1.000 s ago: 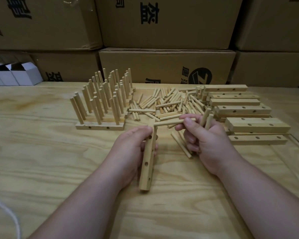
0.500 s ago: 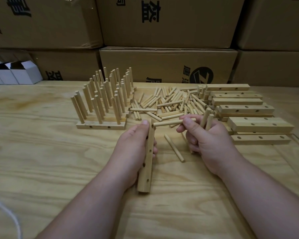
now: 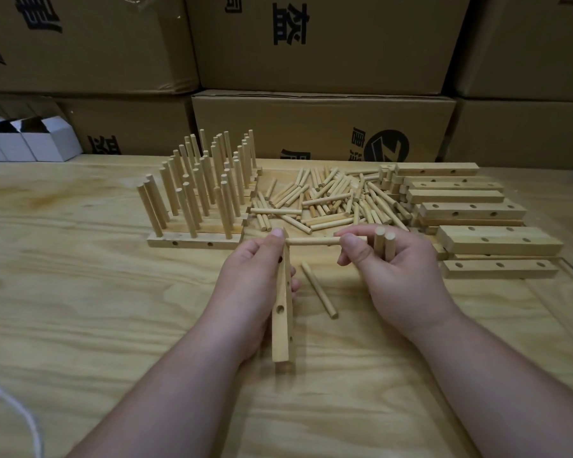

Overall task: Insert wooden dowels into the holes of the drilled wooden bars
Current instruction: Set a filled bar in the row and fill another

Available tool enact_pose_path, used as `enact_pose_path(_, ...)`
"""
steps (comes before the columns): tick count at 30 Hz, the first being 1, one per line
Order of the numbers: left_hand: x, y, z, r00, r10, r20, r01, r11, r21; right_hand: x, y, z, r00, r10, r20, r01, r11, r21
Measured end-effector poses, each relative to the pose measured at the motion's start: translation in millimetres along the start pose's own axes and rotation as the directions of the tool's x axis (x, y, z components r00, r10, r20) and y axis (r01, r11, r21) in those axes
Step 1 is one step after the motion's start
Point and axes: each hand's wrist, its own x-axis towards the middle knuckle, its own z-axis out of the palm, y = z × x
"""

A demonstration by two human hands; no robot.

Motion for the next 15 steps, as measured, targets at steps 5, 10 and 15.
enact_pose_path(5, -5.1, 4.7, 0.0, 1.0, -0.016, 0.005, 0.016, 0.997, 0.081, 2.0, 1.0, -0.3, 1.0, 0.0, -0.023, -0.001, 0.999, -0.054)
enact_pose_path(10, -7.1, 5.8, 1.8, 0.995, 0.03, -0.097, -0.007, 0.974, 0.228, -2.6, 1.6, 3.9, 0.999, -0.048, 0.016, 0.049, 0.995, -0.092)
enact_pose_path(15, -5.2, 3.0, 1.4, 0.994, 0.023, -0.107, 0.004, 0.97, 0.245, 1.3, 1.7, 0.6, 0.989, -0.143, 0.039, 0.148, 0.968, -0.202)
